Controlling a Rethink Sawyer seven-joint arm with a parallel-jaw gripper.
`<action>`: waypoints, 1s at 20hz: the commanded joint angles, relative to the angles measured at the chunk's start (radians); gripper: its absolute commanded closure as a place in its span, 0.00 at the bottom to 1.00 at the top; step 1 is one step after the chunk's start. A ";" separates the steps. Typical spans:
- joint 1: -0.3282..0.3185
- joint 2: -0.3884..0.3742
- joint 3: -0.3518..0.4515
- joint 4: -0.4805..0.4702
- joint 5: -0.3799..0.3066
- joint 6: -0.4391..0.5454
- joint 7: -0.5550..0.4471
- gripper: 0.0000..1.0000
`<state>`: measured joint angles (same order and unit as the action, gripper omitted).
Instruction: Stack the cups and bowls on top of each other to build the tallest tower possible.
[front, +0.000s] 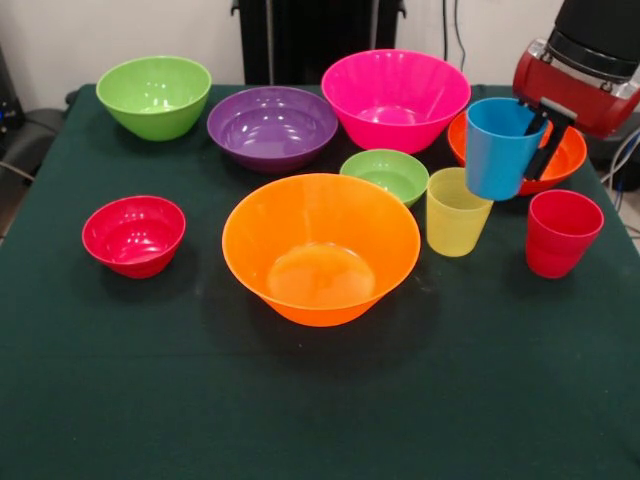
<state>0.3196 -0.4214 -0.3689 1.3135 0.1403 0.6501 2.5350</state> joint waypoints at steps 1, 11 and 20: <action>-0.018 0.068 0.049 0.085 0.015 -0.048 0.168 1.00; -0.010 0.061 0.053 0.123 0.015 -0.085 0.167 1.00; -0.007 0.057 0.055 0.151 0.014 -0.110 0.164 1.00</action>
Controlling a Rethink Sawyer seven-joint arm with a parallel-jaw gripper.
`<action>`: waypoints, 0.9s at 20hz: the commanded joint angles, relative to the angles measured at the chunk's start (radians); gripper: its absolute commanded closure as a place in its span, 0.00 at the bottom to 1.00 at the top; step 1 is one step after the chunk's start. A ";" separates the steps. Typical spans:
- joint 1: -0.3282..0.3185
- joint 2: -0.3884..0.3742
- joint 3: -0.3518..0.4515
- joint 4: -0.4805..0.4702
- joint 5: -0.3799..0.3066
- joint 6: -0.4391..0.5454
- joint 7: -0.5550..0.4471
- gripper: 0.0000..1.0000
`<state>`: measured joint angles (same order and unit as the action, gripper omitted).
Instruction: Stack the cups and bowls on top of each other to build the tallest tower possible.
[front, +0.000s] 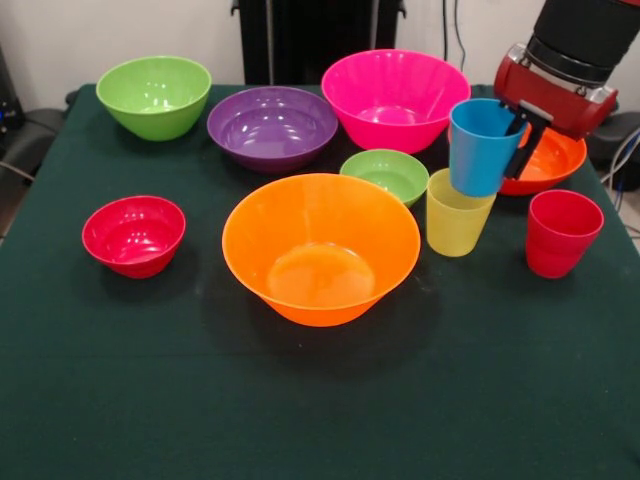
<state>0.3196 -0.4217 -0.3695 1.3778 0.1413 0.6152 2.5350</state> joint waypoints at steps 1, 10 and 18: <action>-0.006 0.058 0.056 0.088 0.013 -0.078 0.165 1.00; 0.003 0.065 0.049 0.116 0.012 -0.131 0.172 1.00; 0.002 0.071 0.048 0.134 0.019 -0.172 0.173 1.00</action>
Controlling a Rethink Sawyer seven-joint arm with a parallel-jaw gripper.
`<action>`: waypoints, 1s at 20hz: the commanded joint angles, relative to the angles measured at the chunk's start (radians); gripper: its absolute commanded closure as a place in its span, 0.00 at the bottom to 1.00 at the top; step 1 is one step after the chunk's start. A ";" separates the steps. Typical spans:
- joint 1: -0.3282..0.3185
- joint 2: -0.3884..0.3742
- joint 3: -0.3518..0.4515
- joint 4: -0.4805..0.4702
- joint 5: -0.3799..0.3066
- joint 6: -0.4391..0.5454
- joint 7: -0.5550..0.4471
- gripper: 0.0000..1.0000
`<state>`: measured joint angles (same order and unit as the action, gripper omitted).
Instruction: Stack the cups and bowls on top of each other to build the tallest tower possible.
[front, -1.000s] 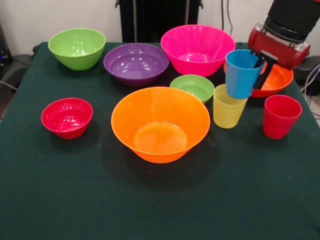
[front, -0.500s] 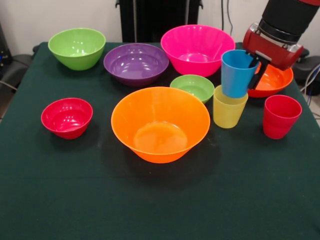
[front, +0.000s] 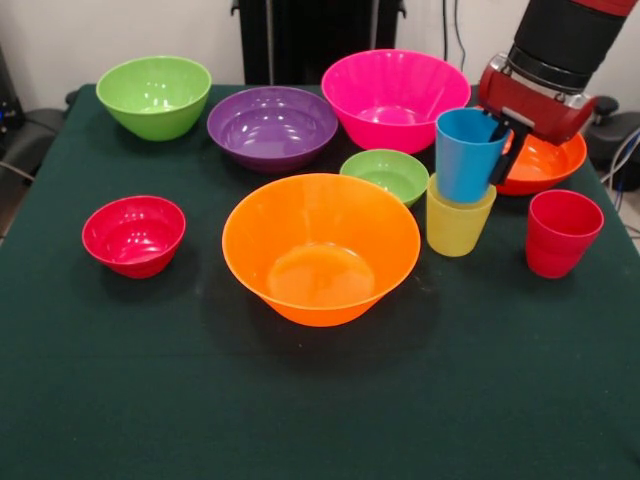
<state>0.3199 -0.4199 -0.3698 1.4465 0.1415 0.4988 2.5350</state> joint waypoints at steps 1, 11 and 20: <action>0.002 0.070 0.047 0.065 0.020 -0.056 0.172 1.00; -0.006 0.077 0.039 0.056 0.026 -0.053 0.165 1.00; -0.020 0.089 0.038 0.033 0.037 -0.048 0.162 1.00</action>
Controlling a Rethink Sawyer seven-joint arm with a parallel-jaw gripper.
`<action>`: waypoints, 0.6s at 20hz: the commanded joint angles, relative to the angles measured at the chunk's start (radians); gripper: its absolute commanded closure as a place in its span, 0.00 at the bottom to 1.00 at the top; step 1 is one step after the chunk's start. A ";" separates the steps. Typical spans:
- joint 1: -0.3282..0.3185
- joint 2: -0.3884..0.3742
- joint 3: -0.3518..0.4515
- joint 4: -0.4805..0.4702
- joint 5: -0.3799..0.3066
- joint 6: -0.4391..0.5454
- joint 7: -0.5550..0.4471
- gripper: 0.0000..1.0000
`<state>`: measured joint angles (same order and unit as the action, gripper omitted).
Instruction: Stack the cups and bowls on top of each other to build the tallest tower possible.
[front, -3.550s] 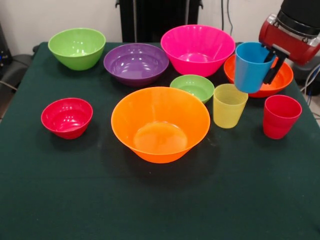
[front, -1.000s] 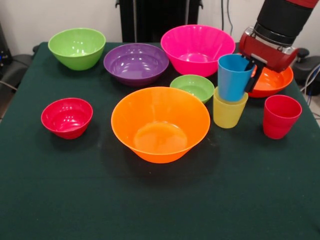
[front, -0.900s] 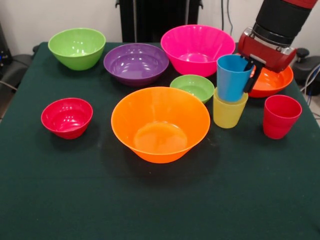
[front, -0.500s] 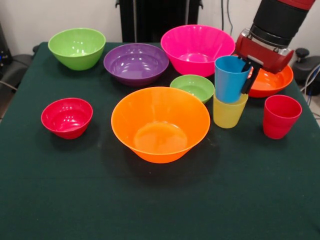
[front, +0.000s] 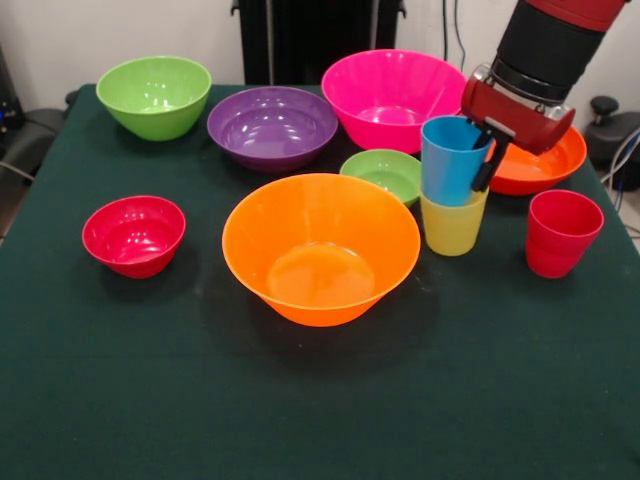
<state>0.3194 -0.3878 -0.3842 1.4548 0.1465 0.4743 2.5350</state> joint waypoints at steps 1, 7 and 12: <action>-0.021 0.058 0.052 0.024 0.033 -0.024 0.161 1.00; -0.020 0.063 0.050 0.022 0.041 -0.032 0.163 1.00; -0.003 0.064 0.043 0.020 0.054 -0.027 0.175 1.00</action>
<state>0.3185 -0.3691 -0.3874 1.4545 0.1695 0.4732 2.5350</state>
